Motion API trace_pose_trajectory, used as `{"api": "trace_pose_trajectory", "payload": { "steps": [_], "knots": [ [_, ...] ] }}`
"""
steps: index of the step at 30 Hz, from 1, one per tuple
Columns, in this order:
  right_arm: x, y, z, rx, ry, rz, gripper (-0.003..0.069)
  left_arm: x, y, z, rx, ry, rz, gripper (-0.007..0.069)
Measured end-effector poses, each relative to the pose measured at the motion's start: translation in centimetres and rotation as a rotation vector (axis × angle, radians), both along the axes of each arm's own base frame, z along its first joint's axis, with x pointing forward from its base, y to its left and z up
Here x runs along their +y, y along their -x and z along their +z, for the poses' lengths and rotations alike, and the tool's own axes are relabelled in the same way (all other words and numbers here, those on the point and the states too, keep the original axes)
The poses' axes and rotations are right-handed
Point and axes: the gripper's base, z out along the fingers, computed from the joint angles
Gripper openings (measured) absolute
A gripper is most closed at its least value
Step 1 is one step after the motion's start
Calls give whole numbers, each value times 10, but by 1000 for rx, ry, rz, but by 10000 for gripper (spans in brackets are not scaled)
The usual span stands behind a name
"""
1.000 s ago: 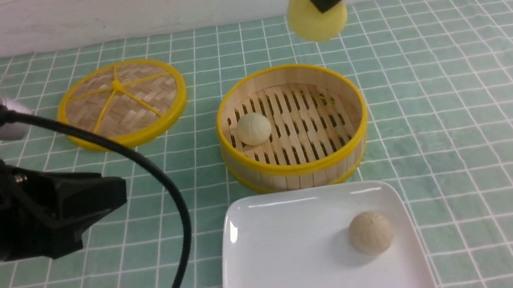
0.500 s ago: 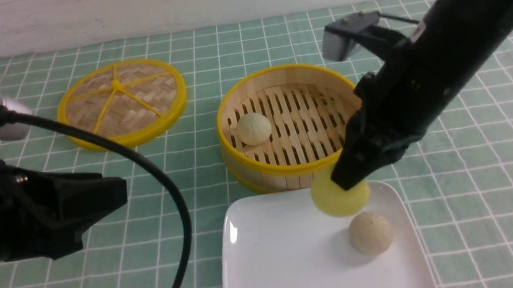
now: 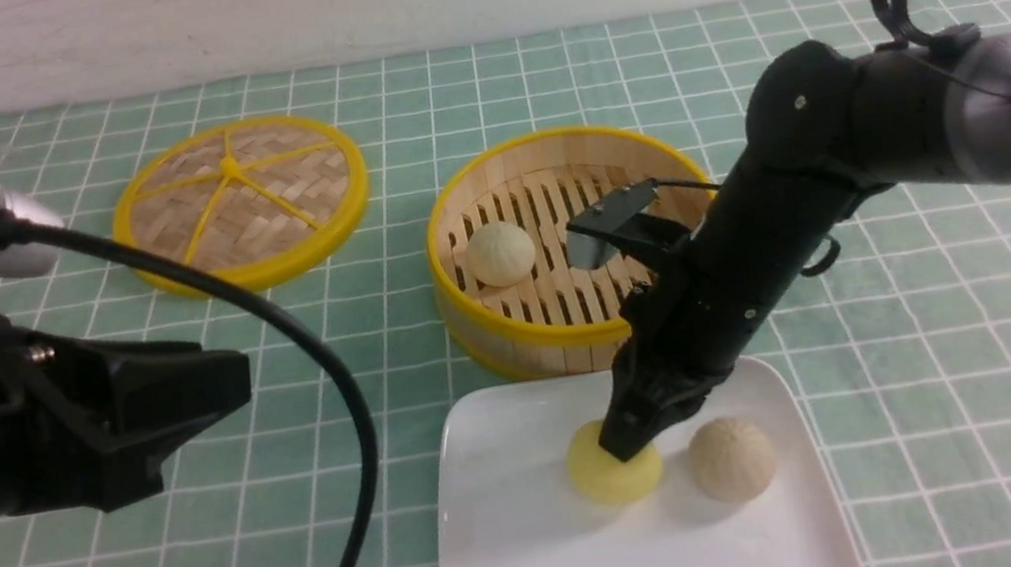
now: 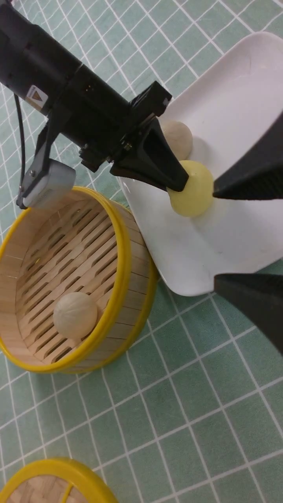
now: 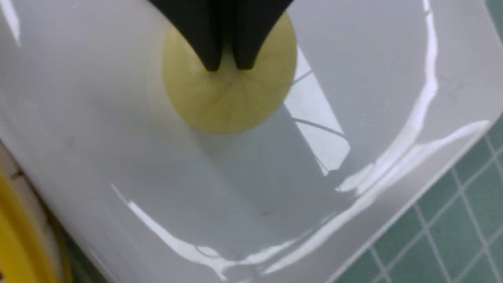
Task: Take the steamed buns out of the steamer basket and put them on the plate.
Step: Use the right arm to put the steamed stuffed bun into the plate, then use the left arm to grab the steamed stuffed bun that is closest to it
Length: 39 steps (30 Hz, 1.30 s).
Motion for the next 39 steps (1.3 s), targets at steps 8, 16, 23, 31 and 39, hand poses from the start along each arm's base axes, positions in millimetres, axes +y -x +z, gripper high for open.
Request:
{"api": "trace_pose_trajectory", "payload": {
  "steps": [8,16,23,31,39],
  "knots": [
    [-2,-4,-2,-51,32,0,22,0,0,0,0,0,0,292],
    [-2,1,-2,-1,29,25,43,0,0,0,0,0,-1,292],
    [-1,1,9,14,21,46,234,0,0,0,1,-1,-1,292],
    [3,-4,43,-23,-16,54,510,1,0,-1,3,-24,-4,291],
    [-2,9,157,-289,-138,95,551,2,-1,-1,-10,-32,15,291]
  ]
}}
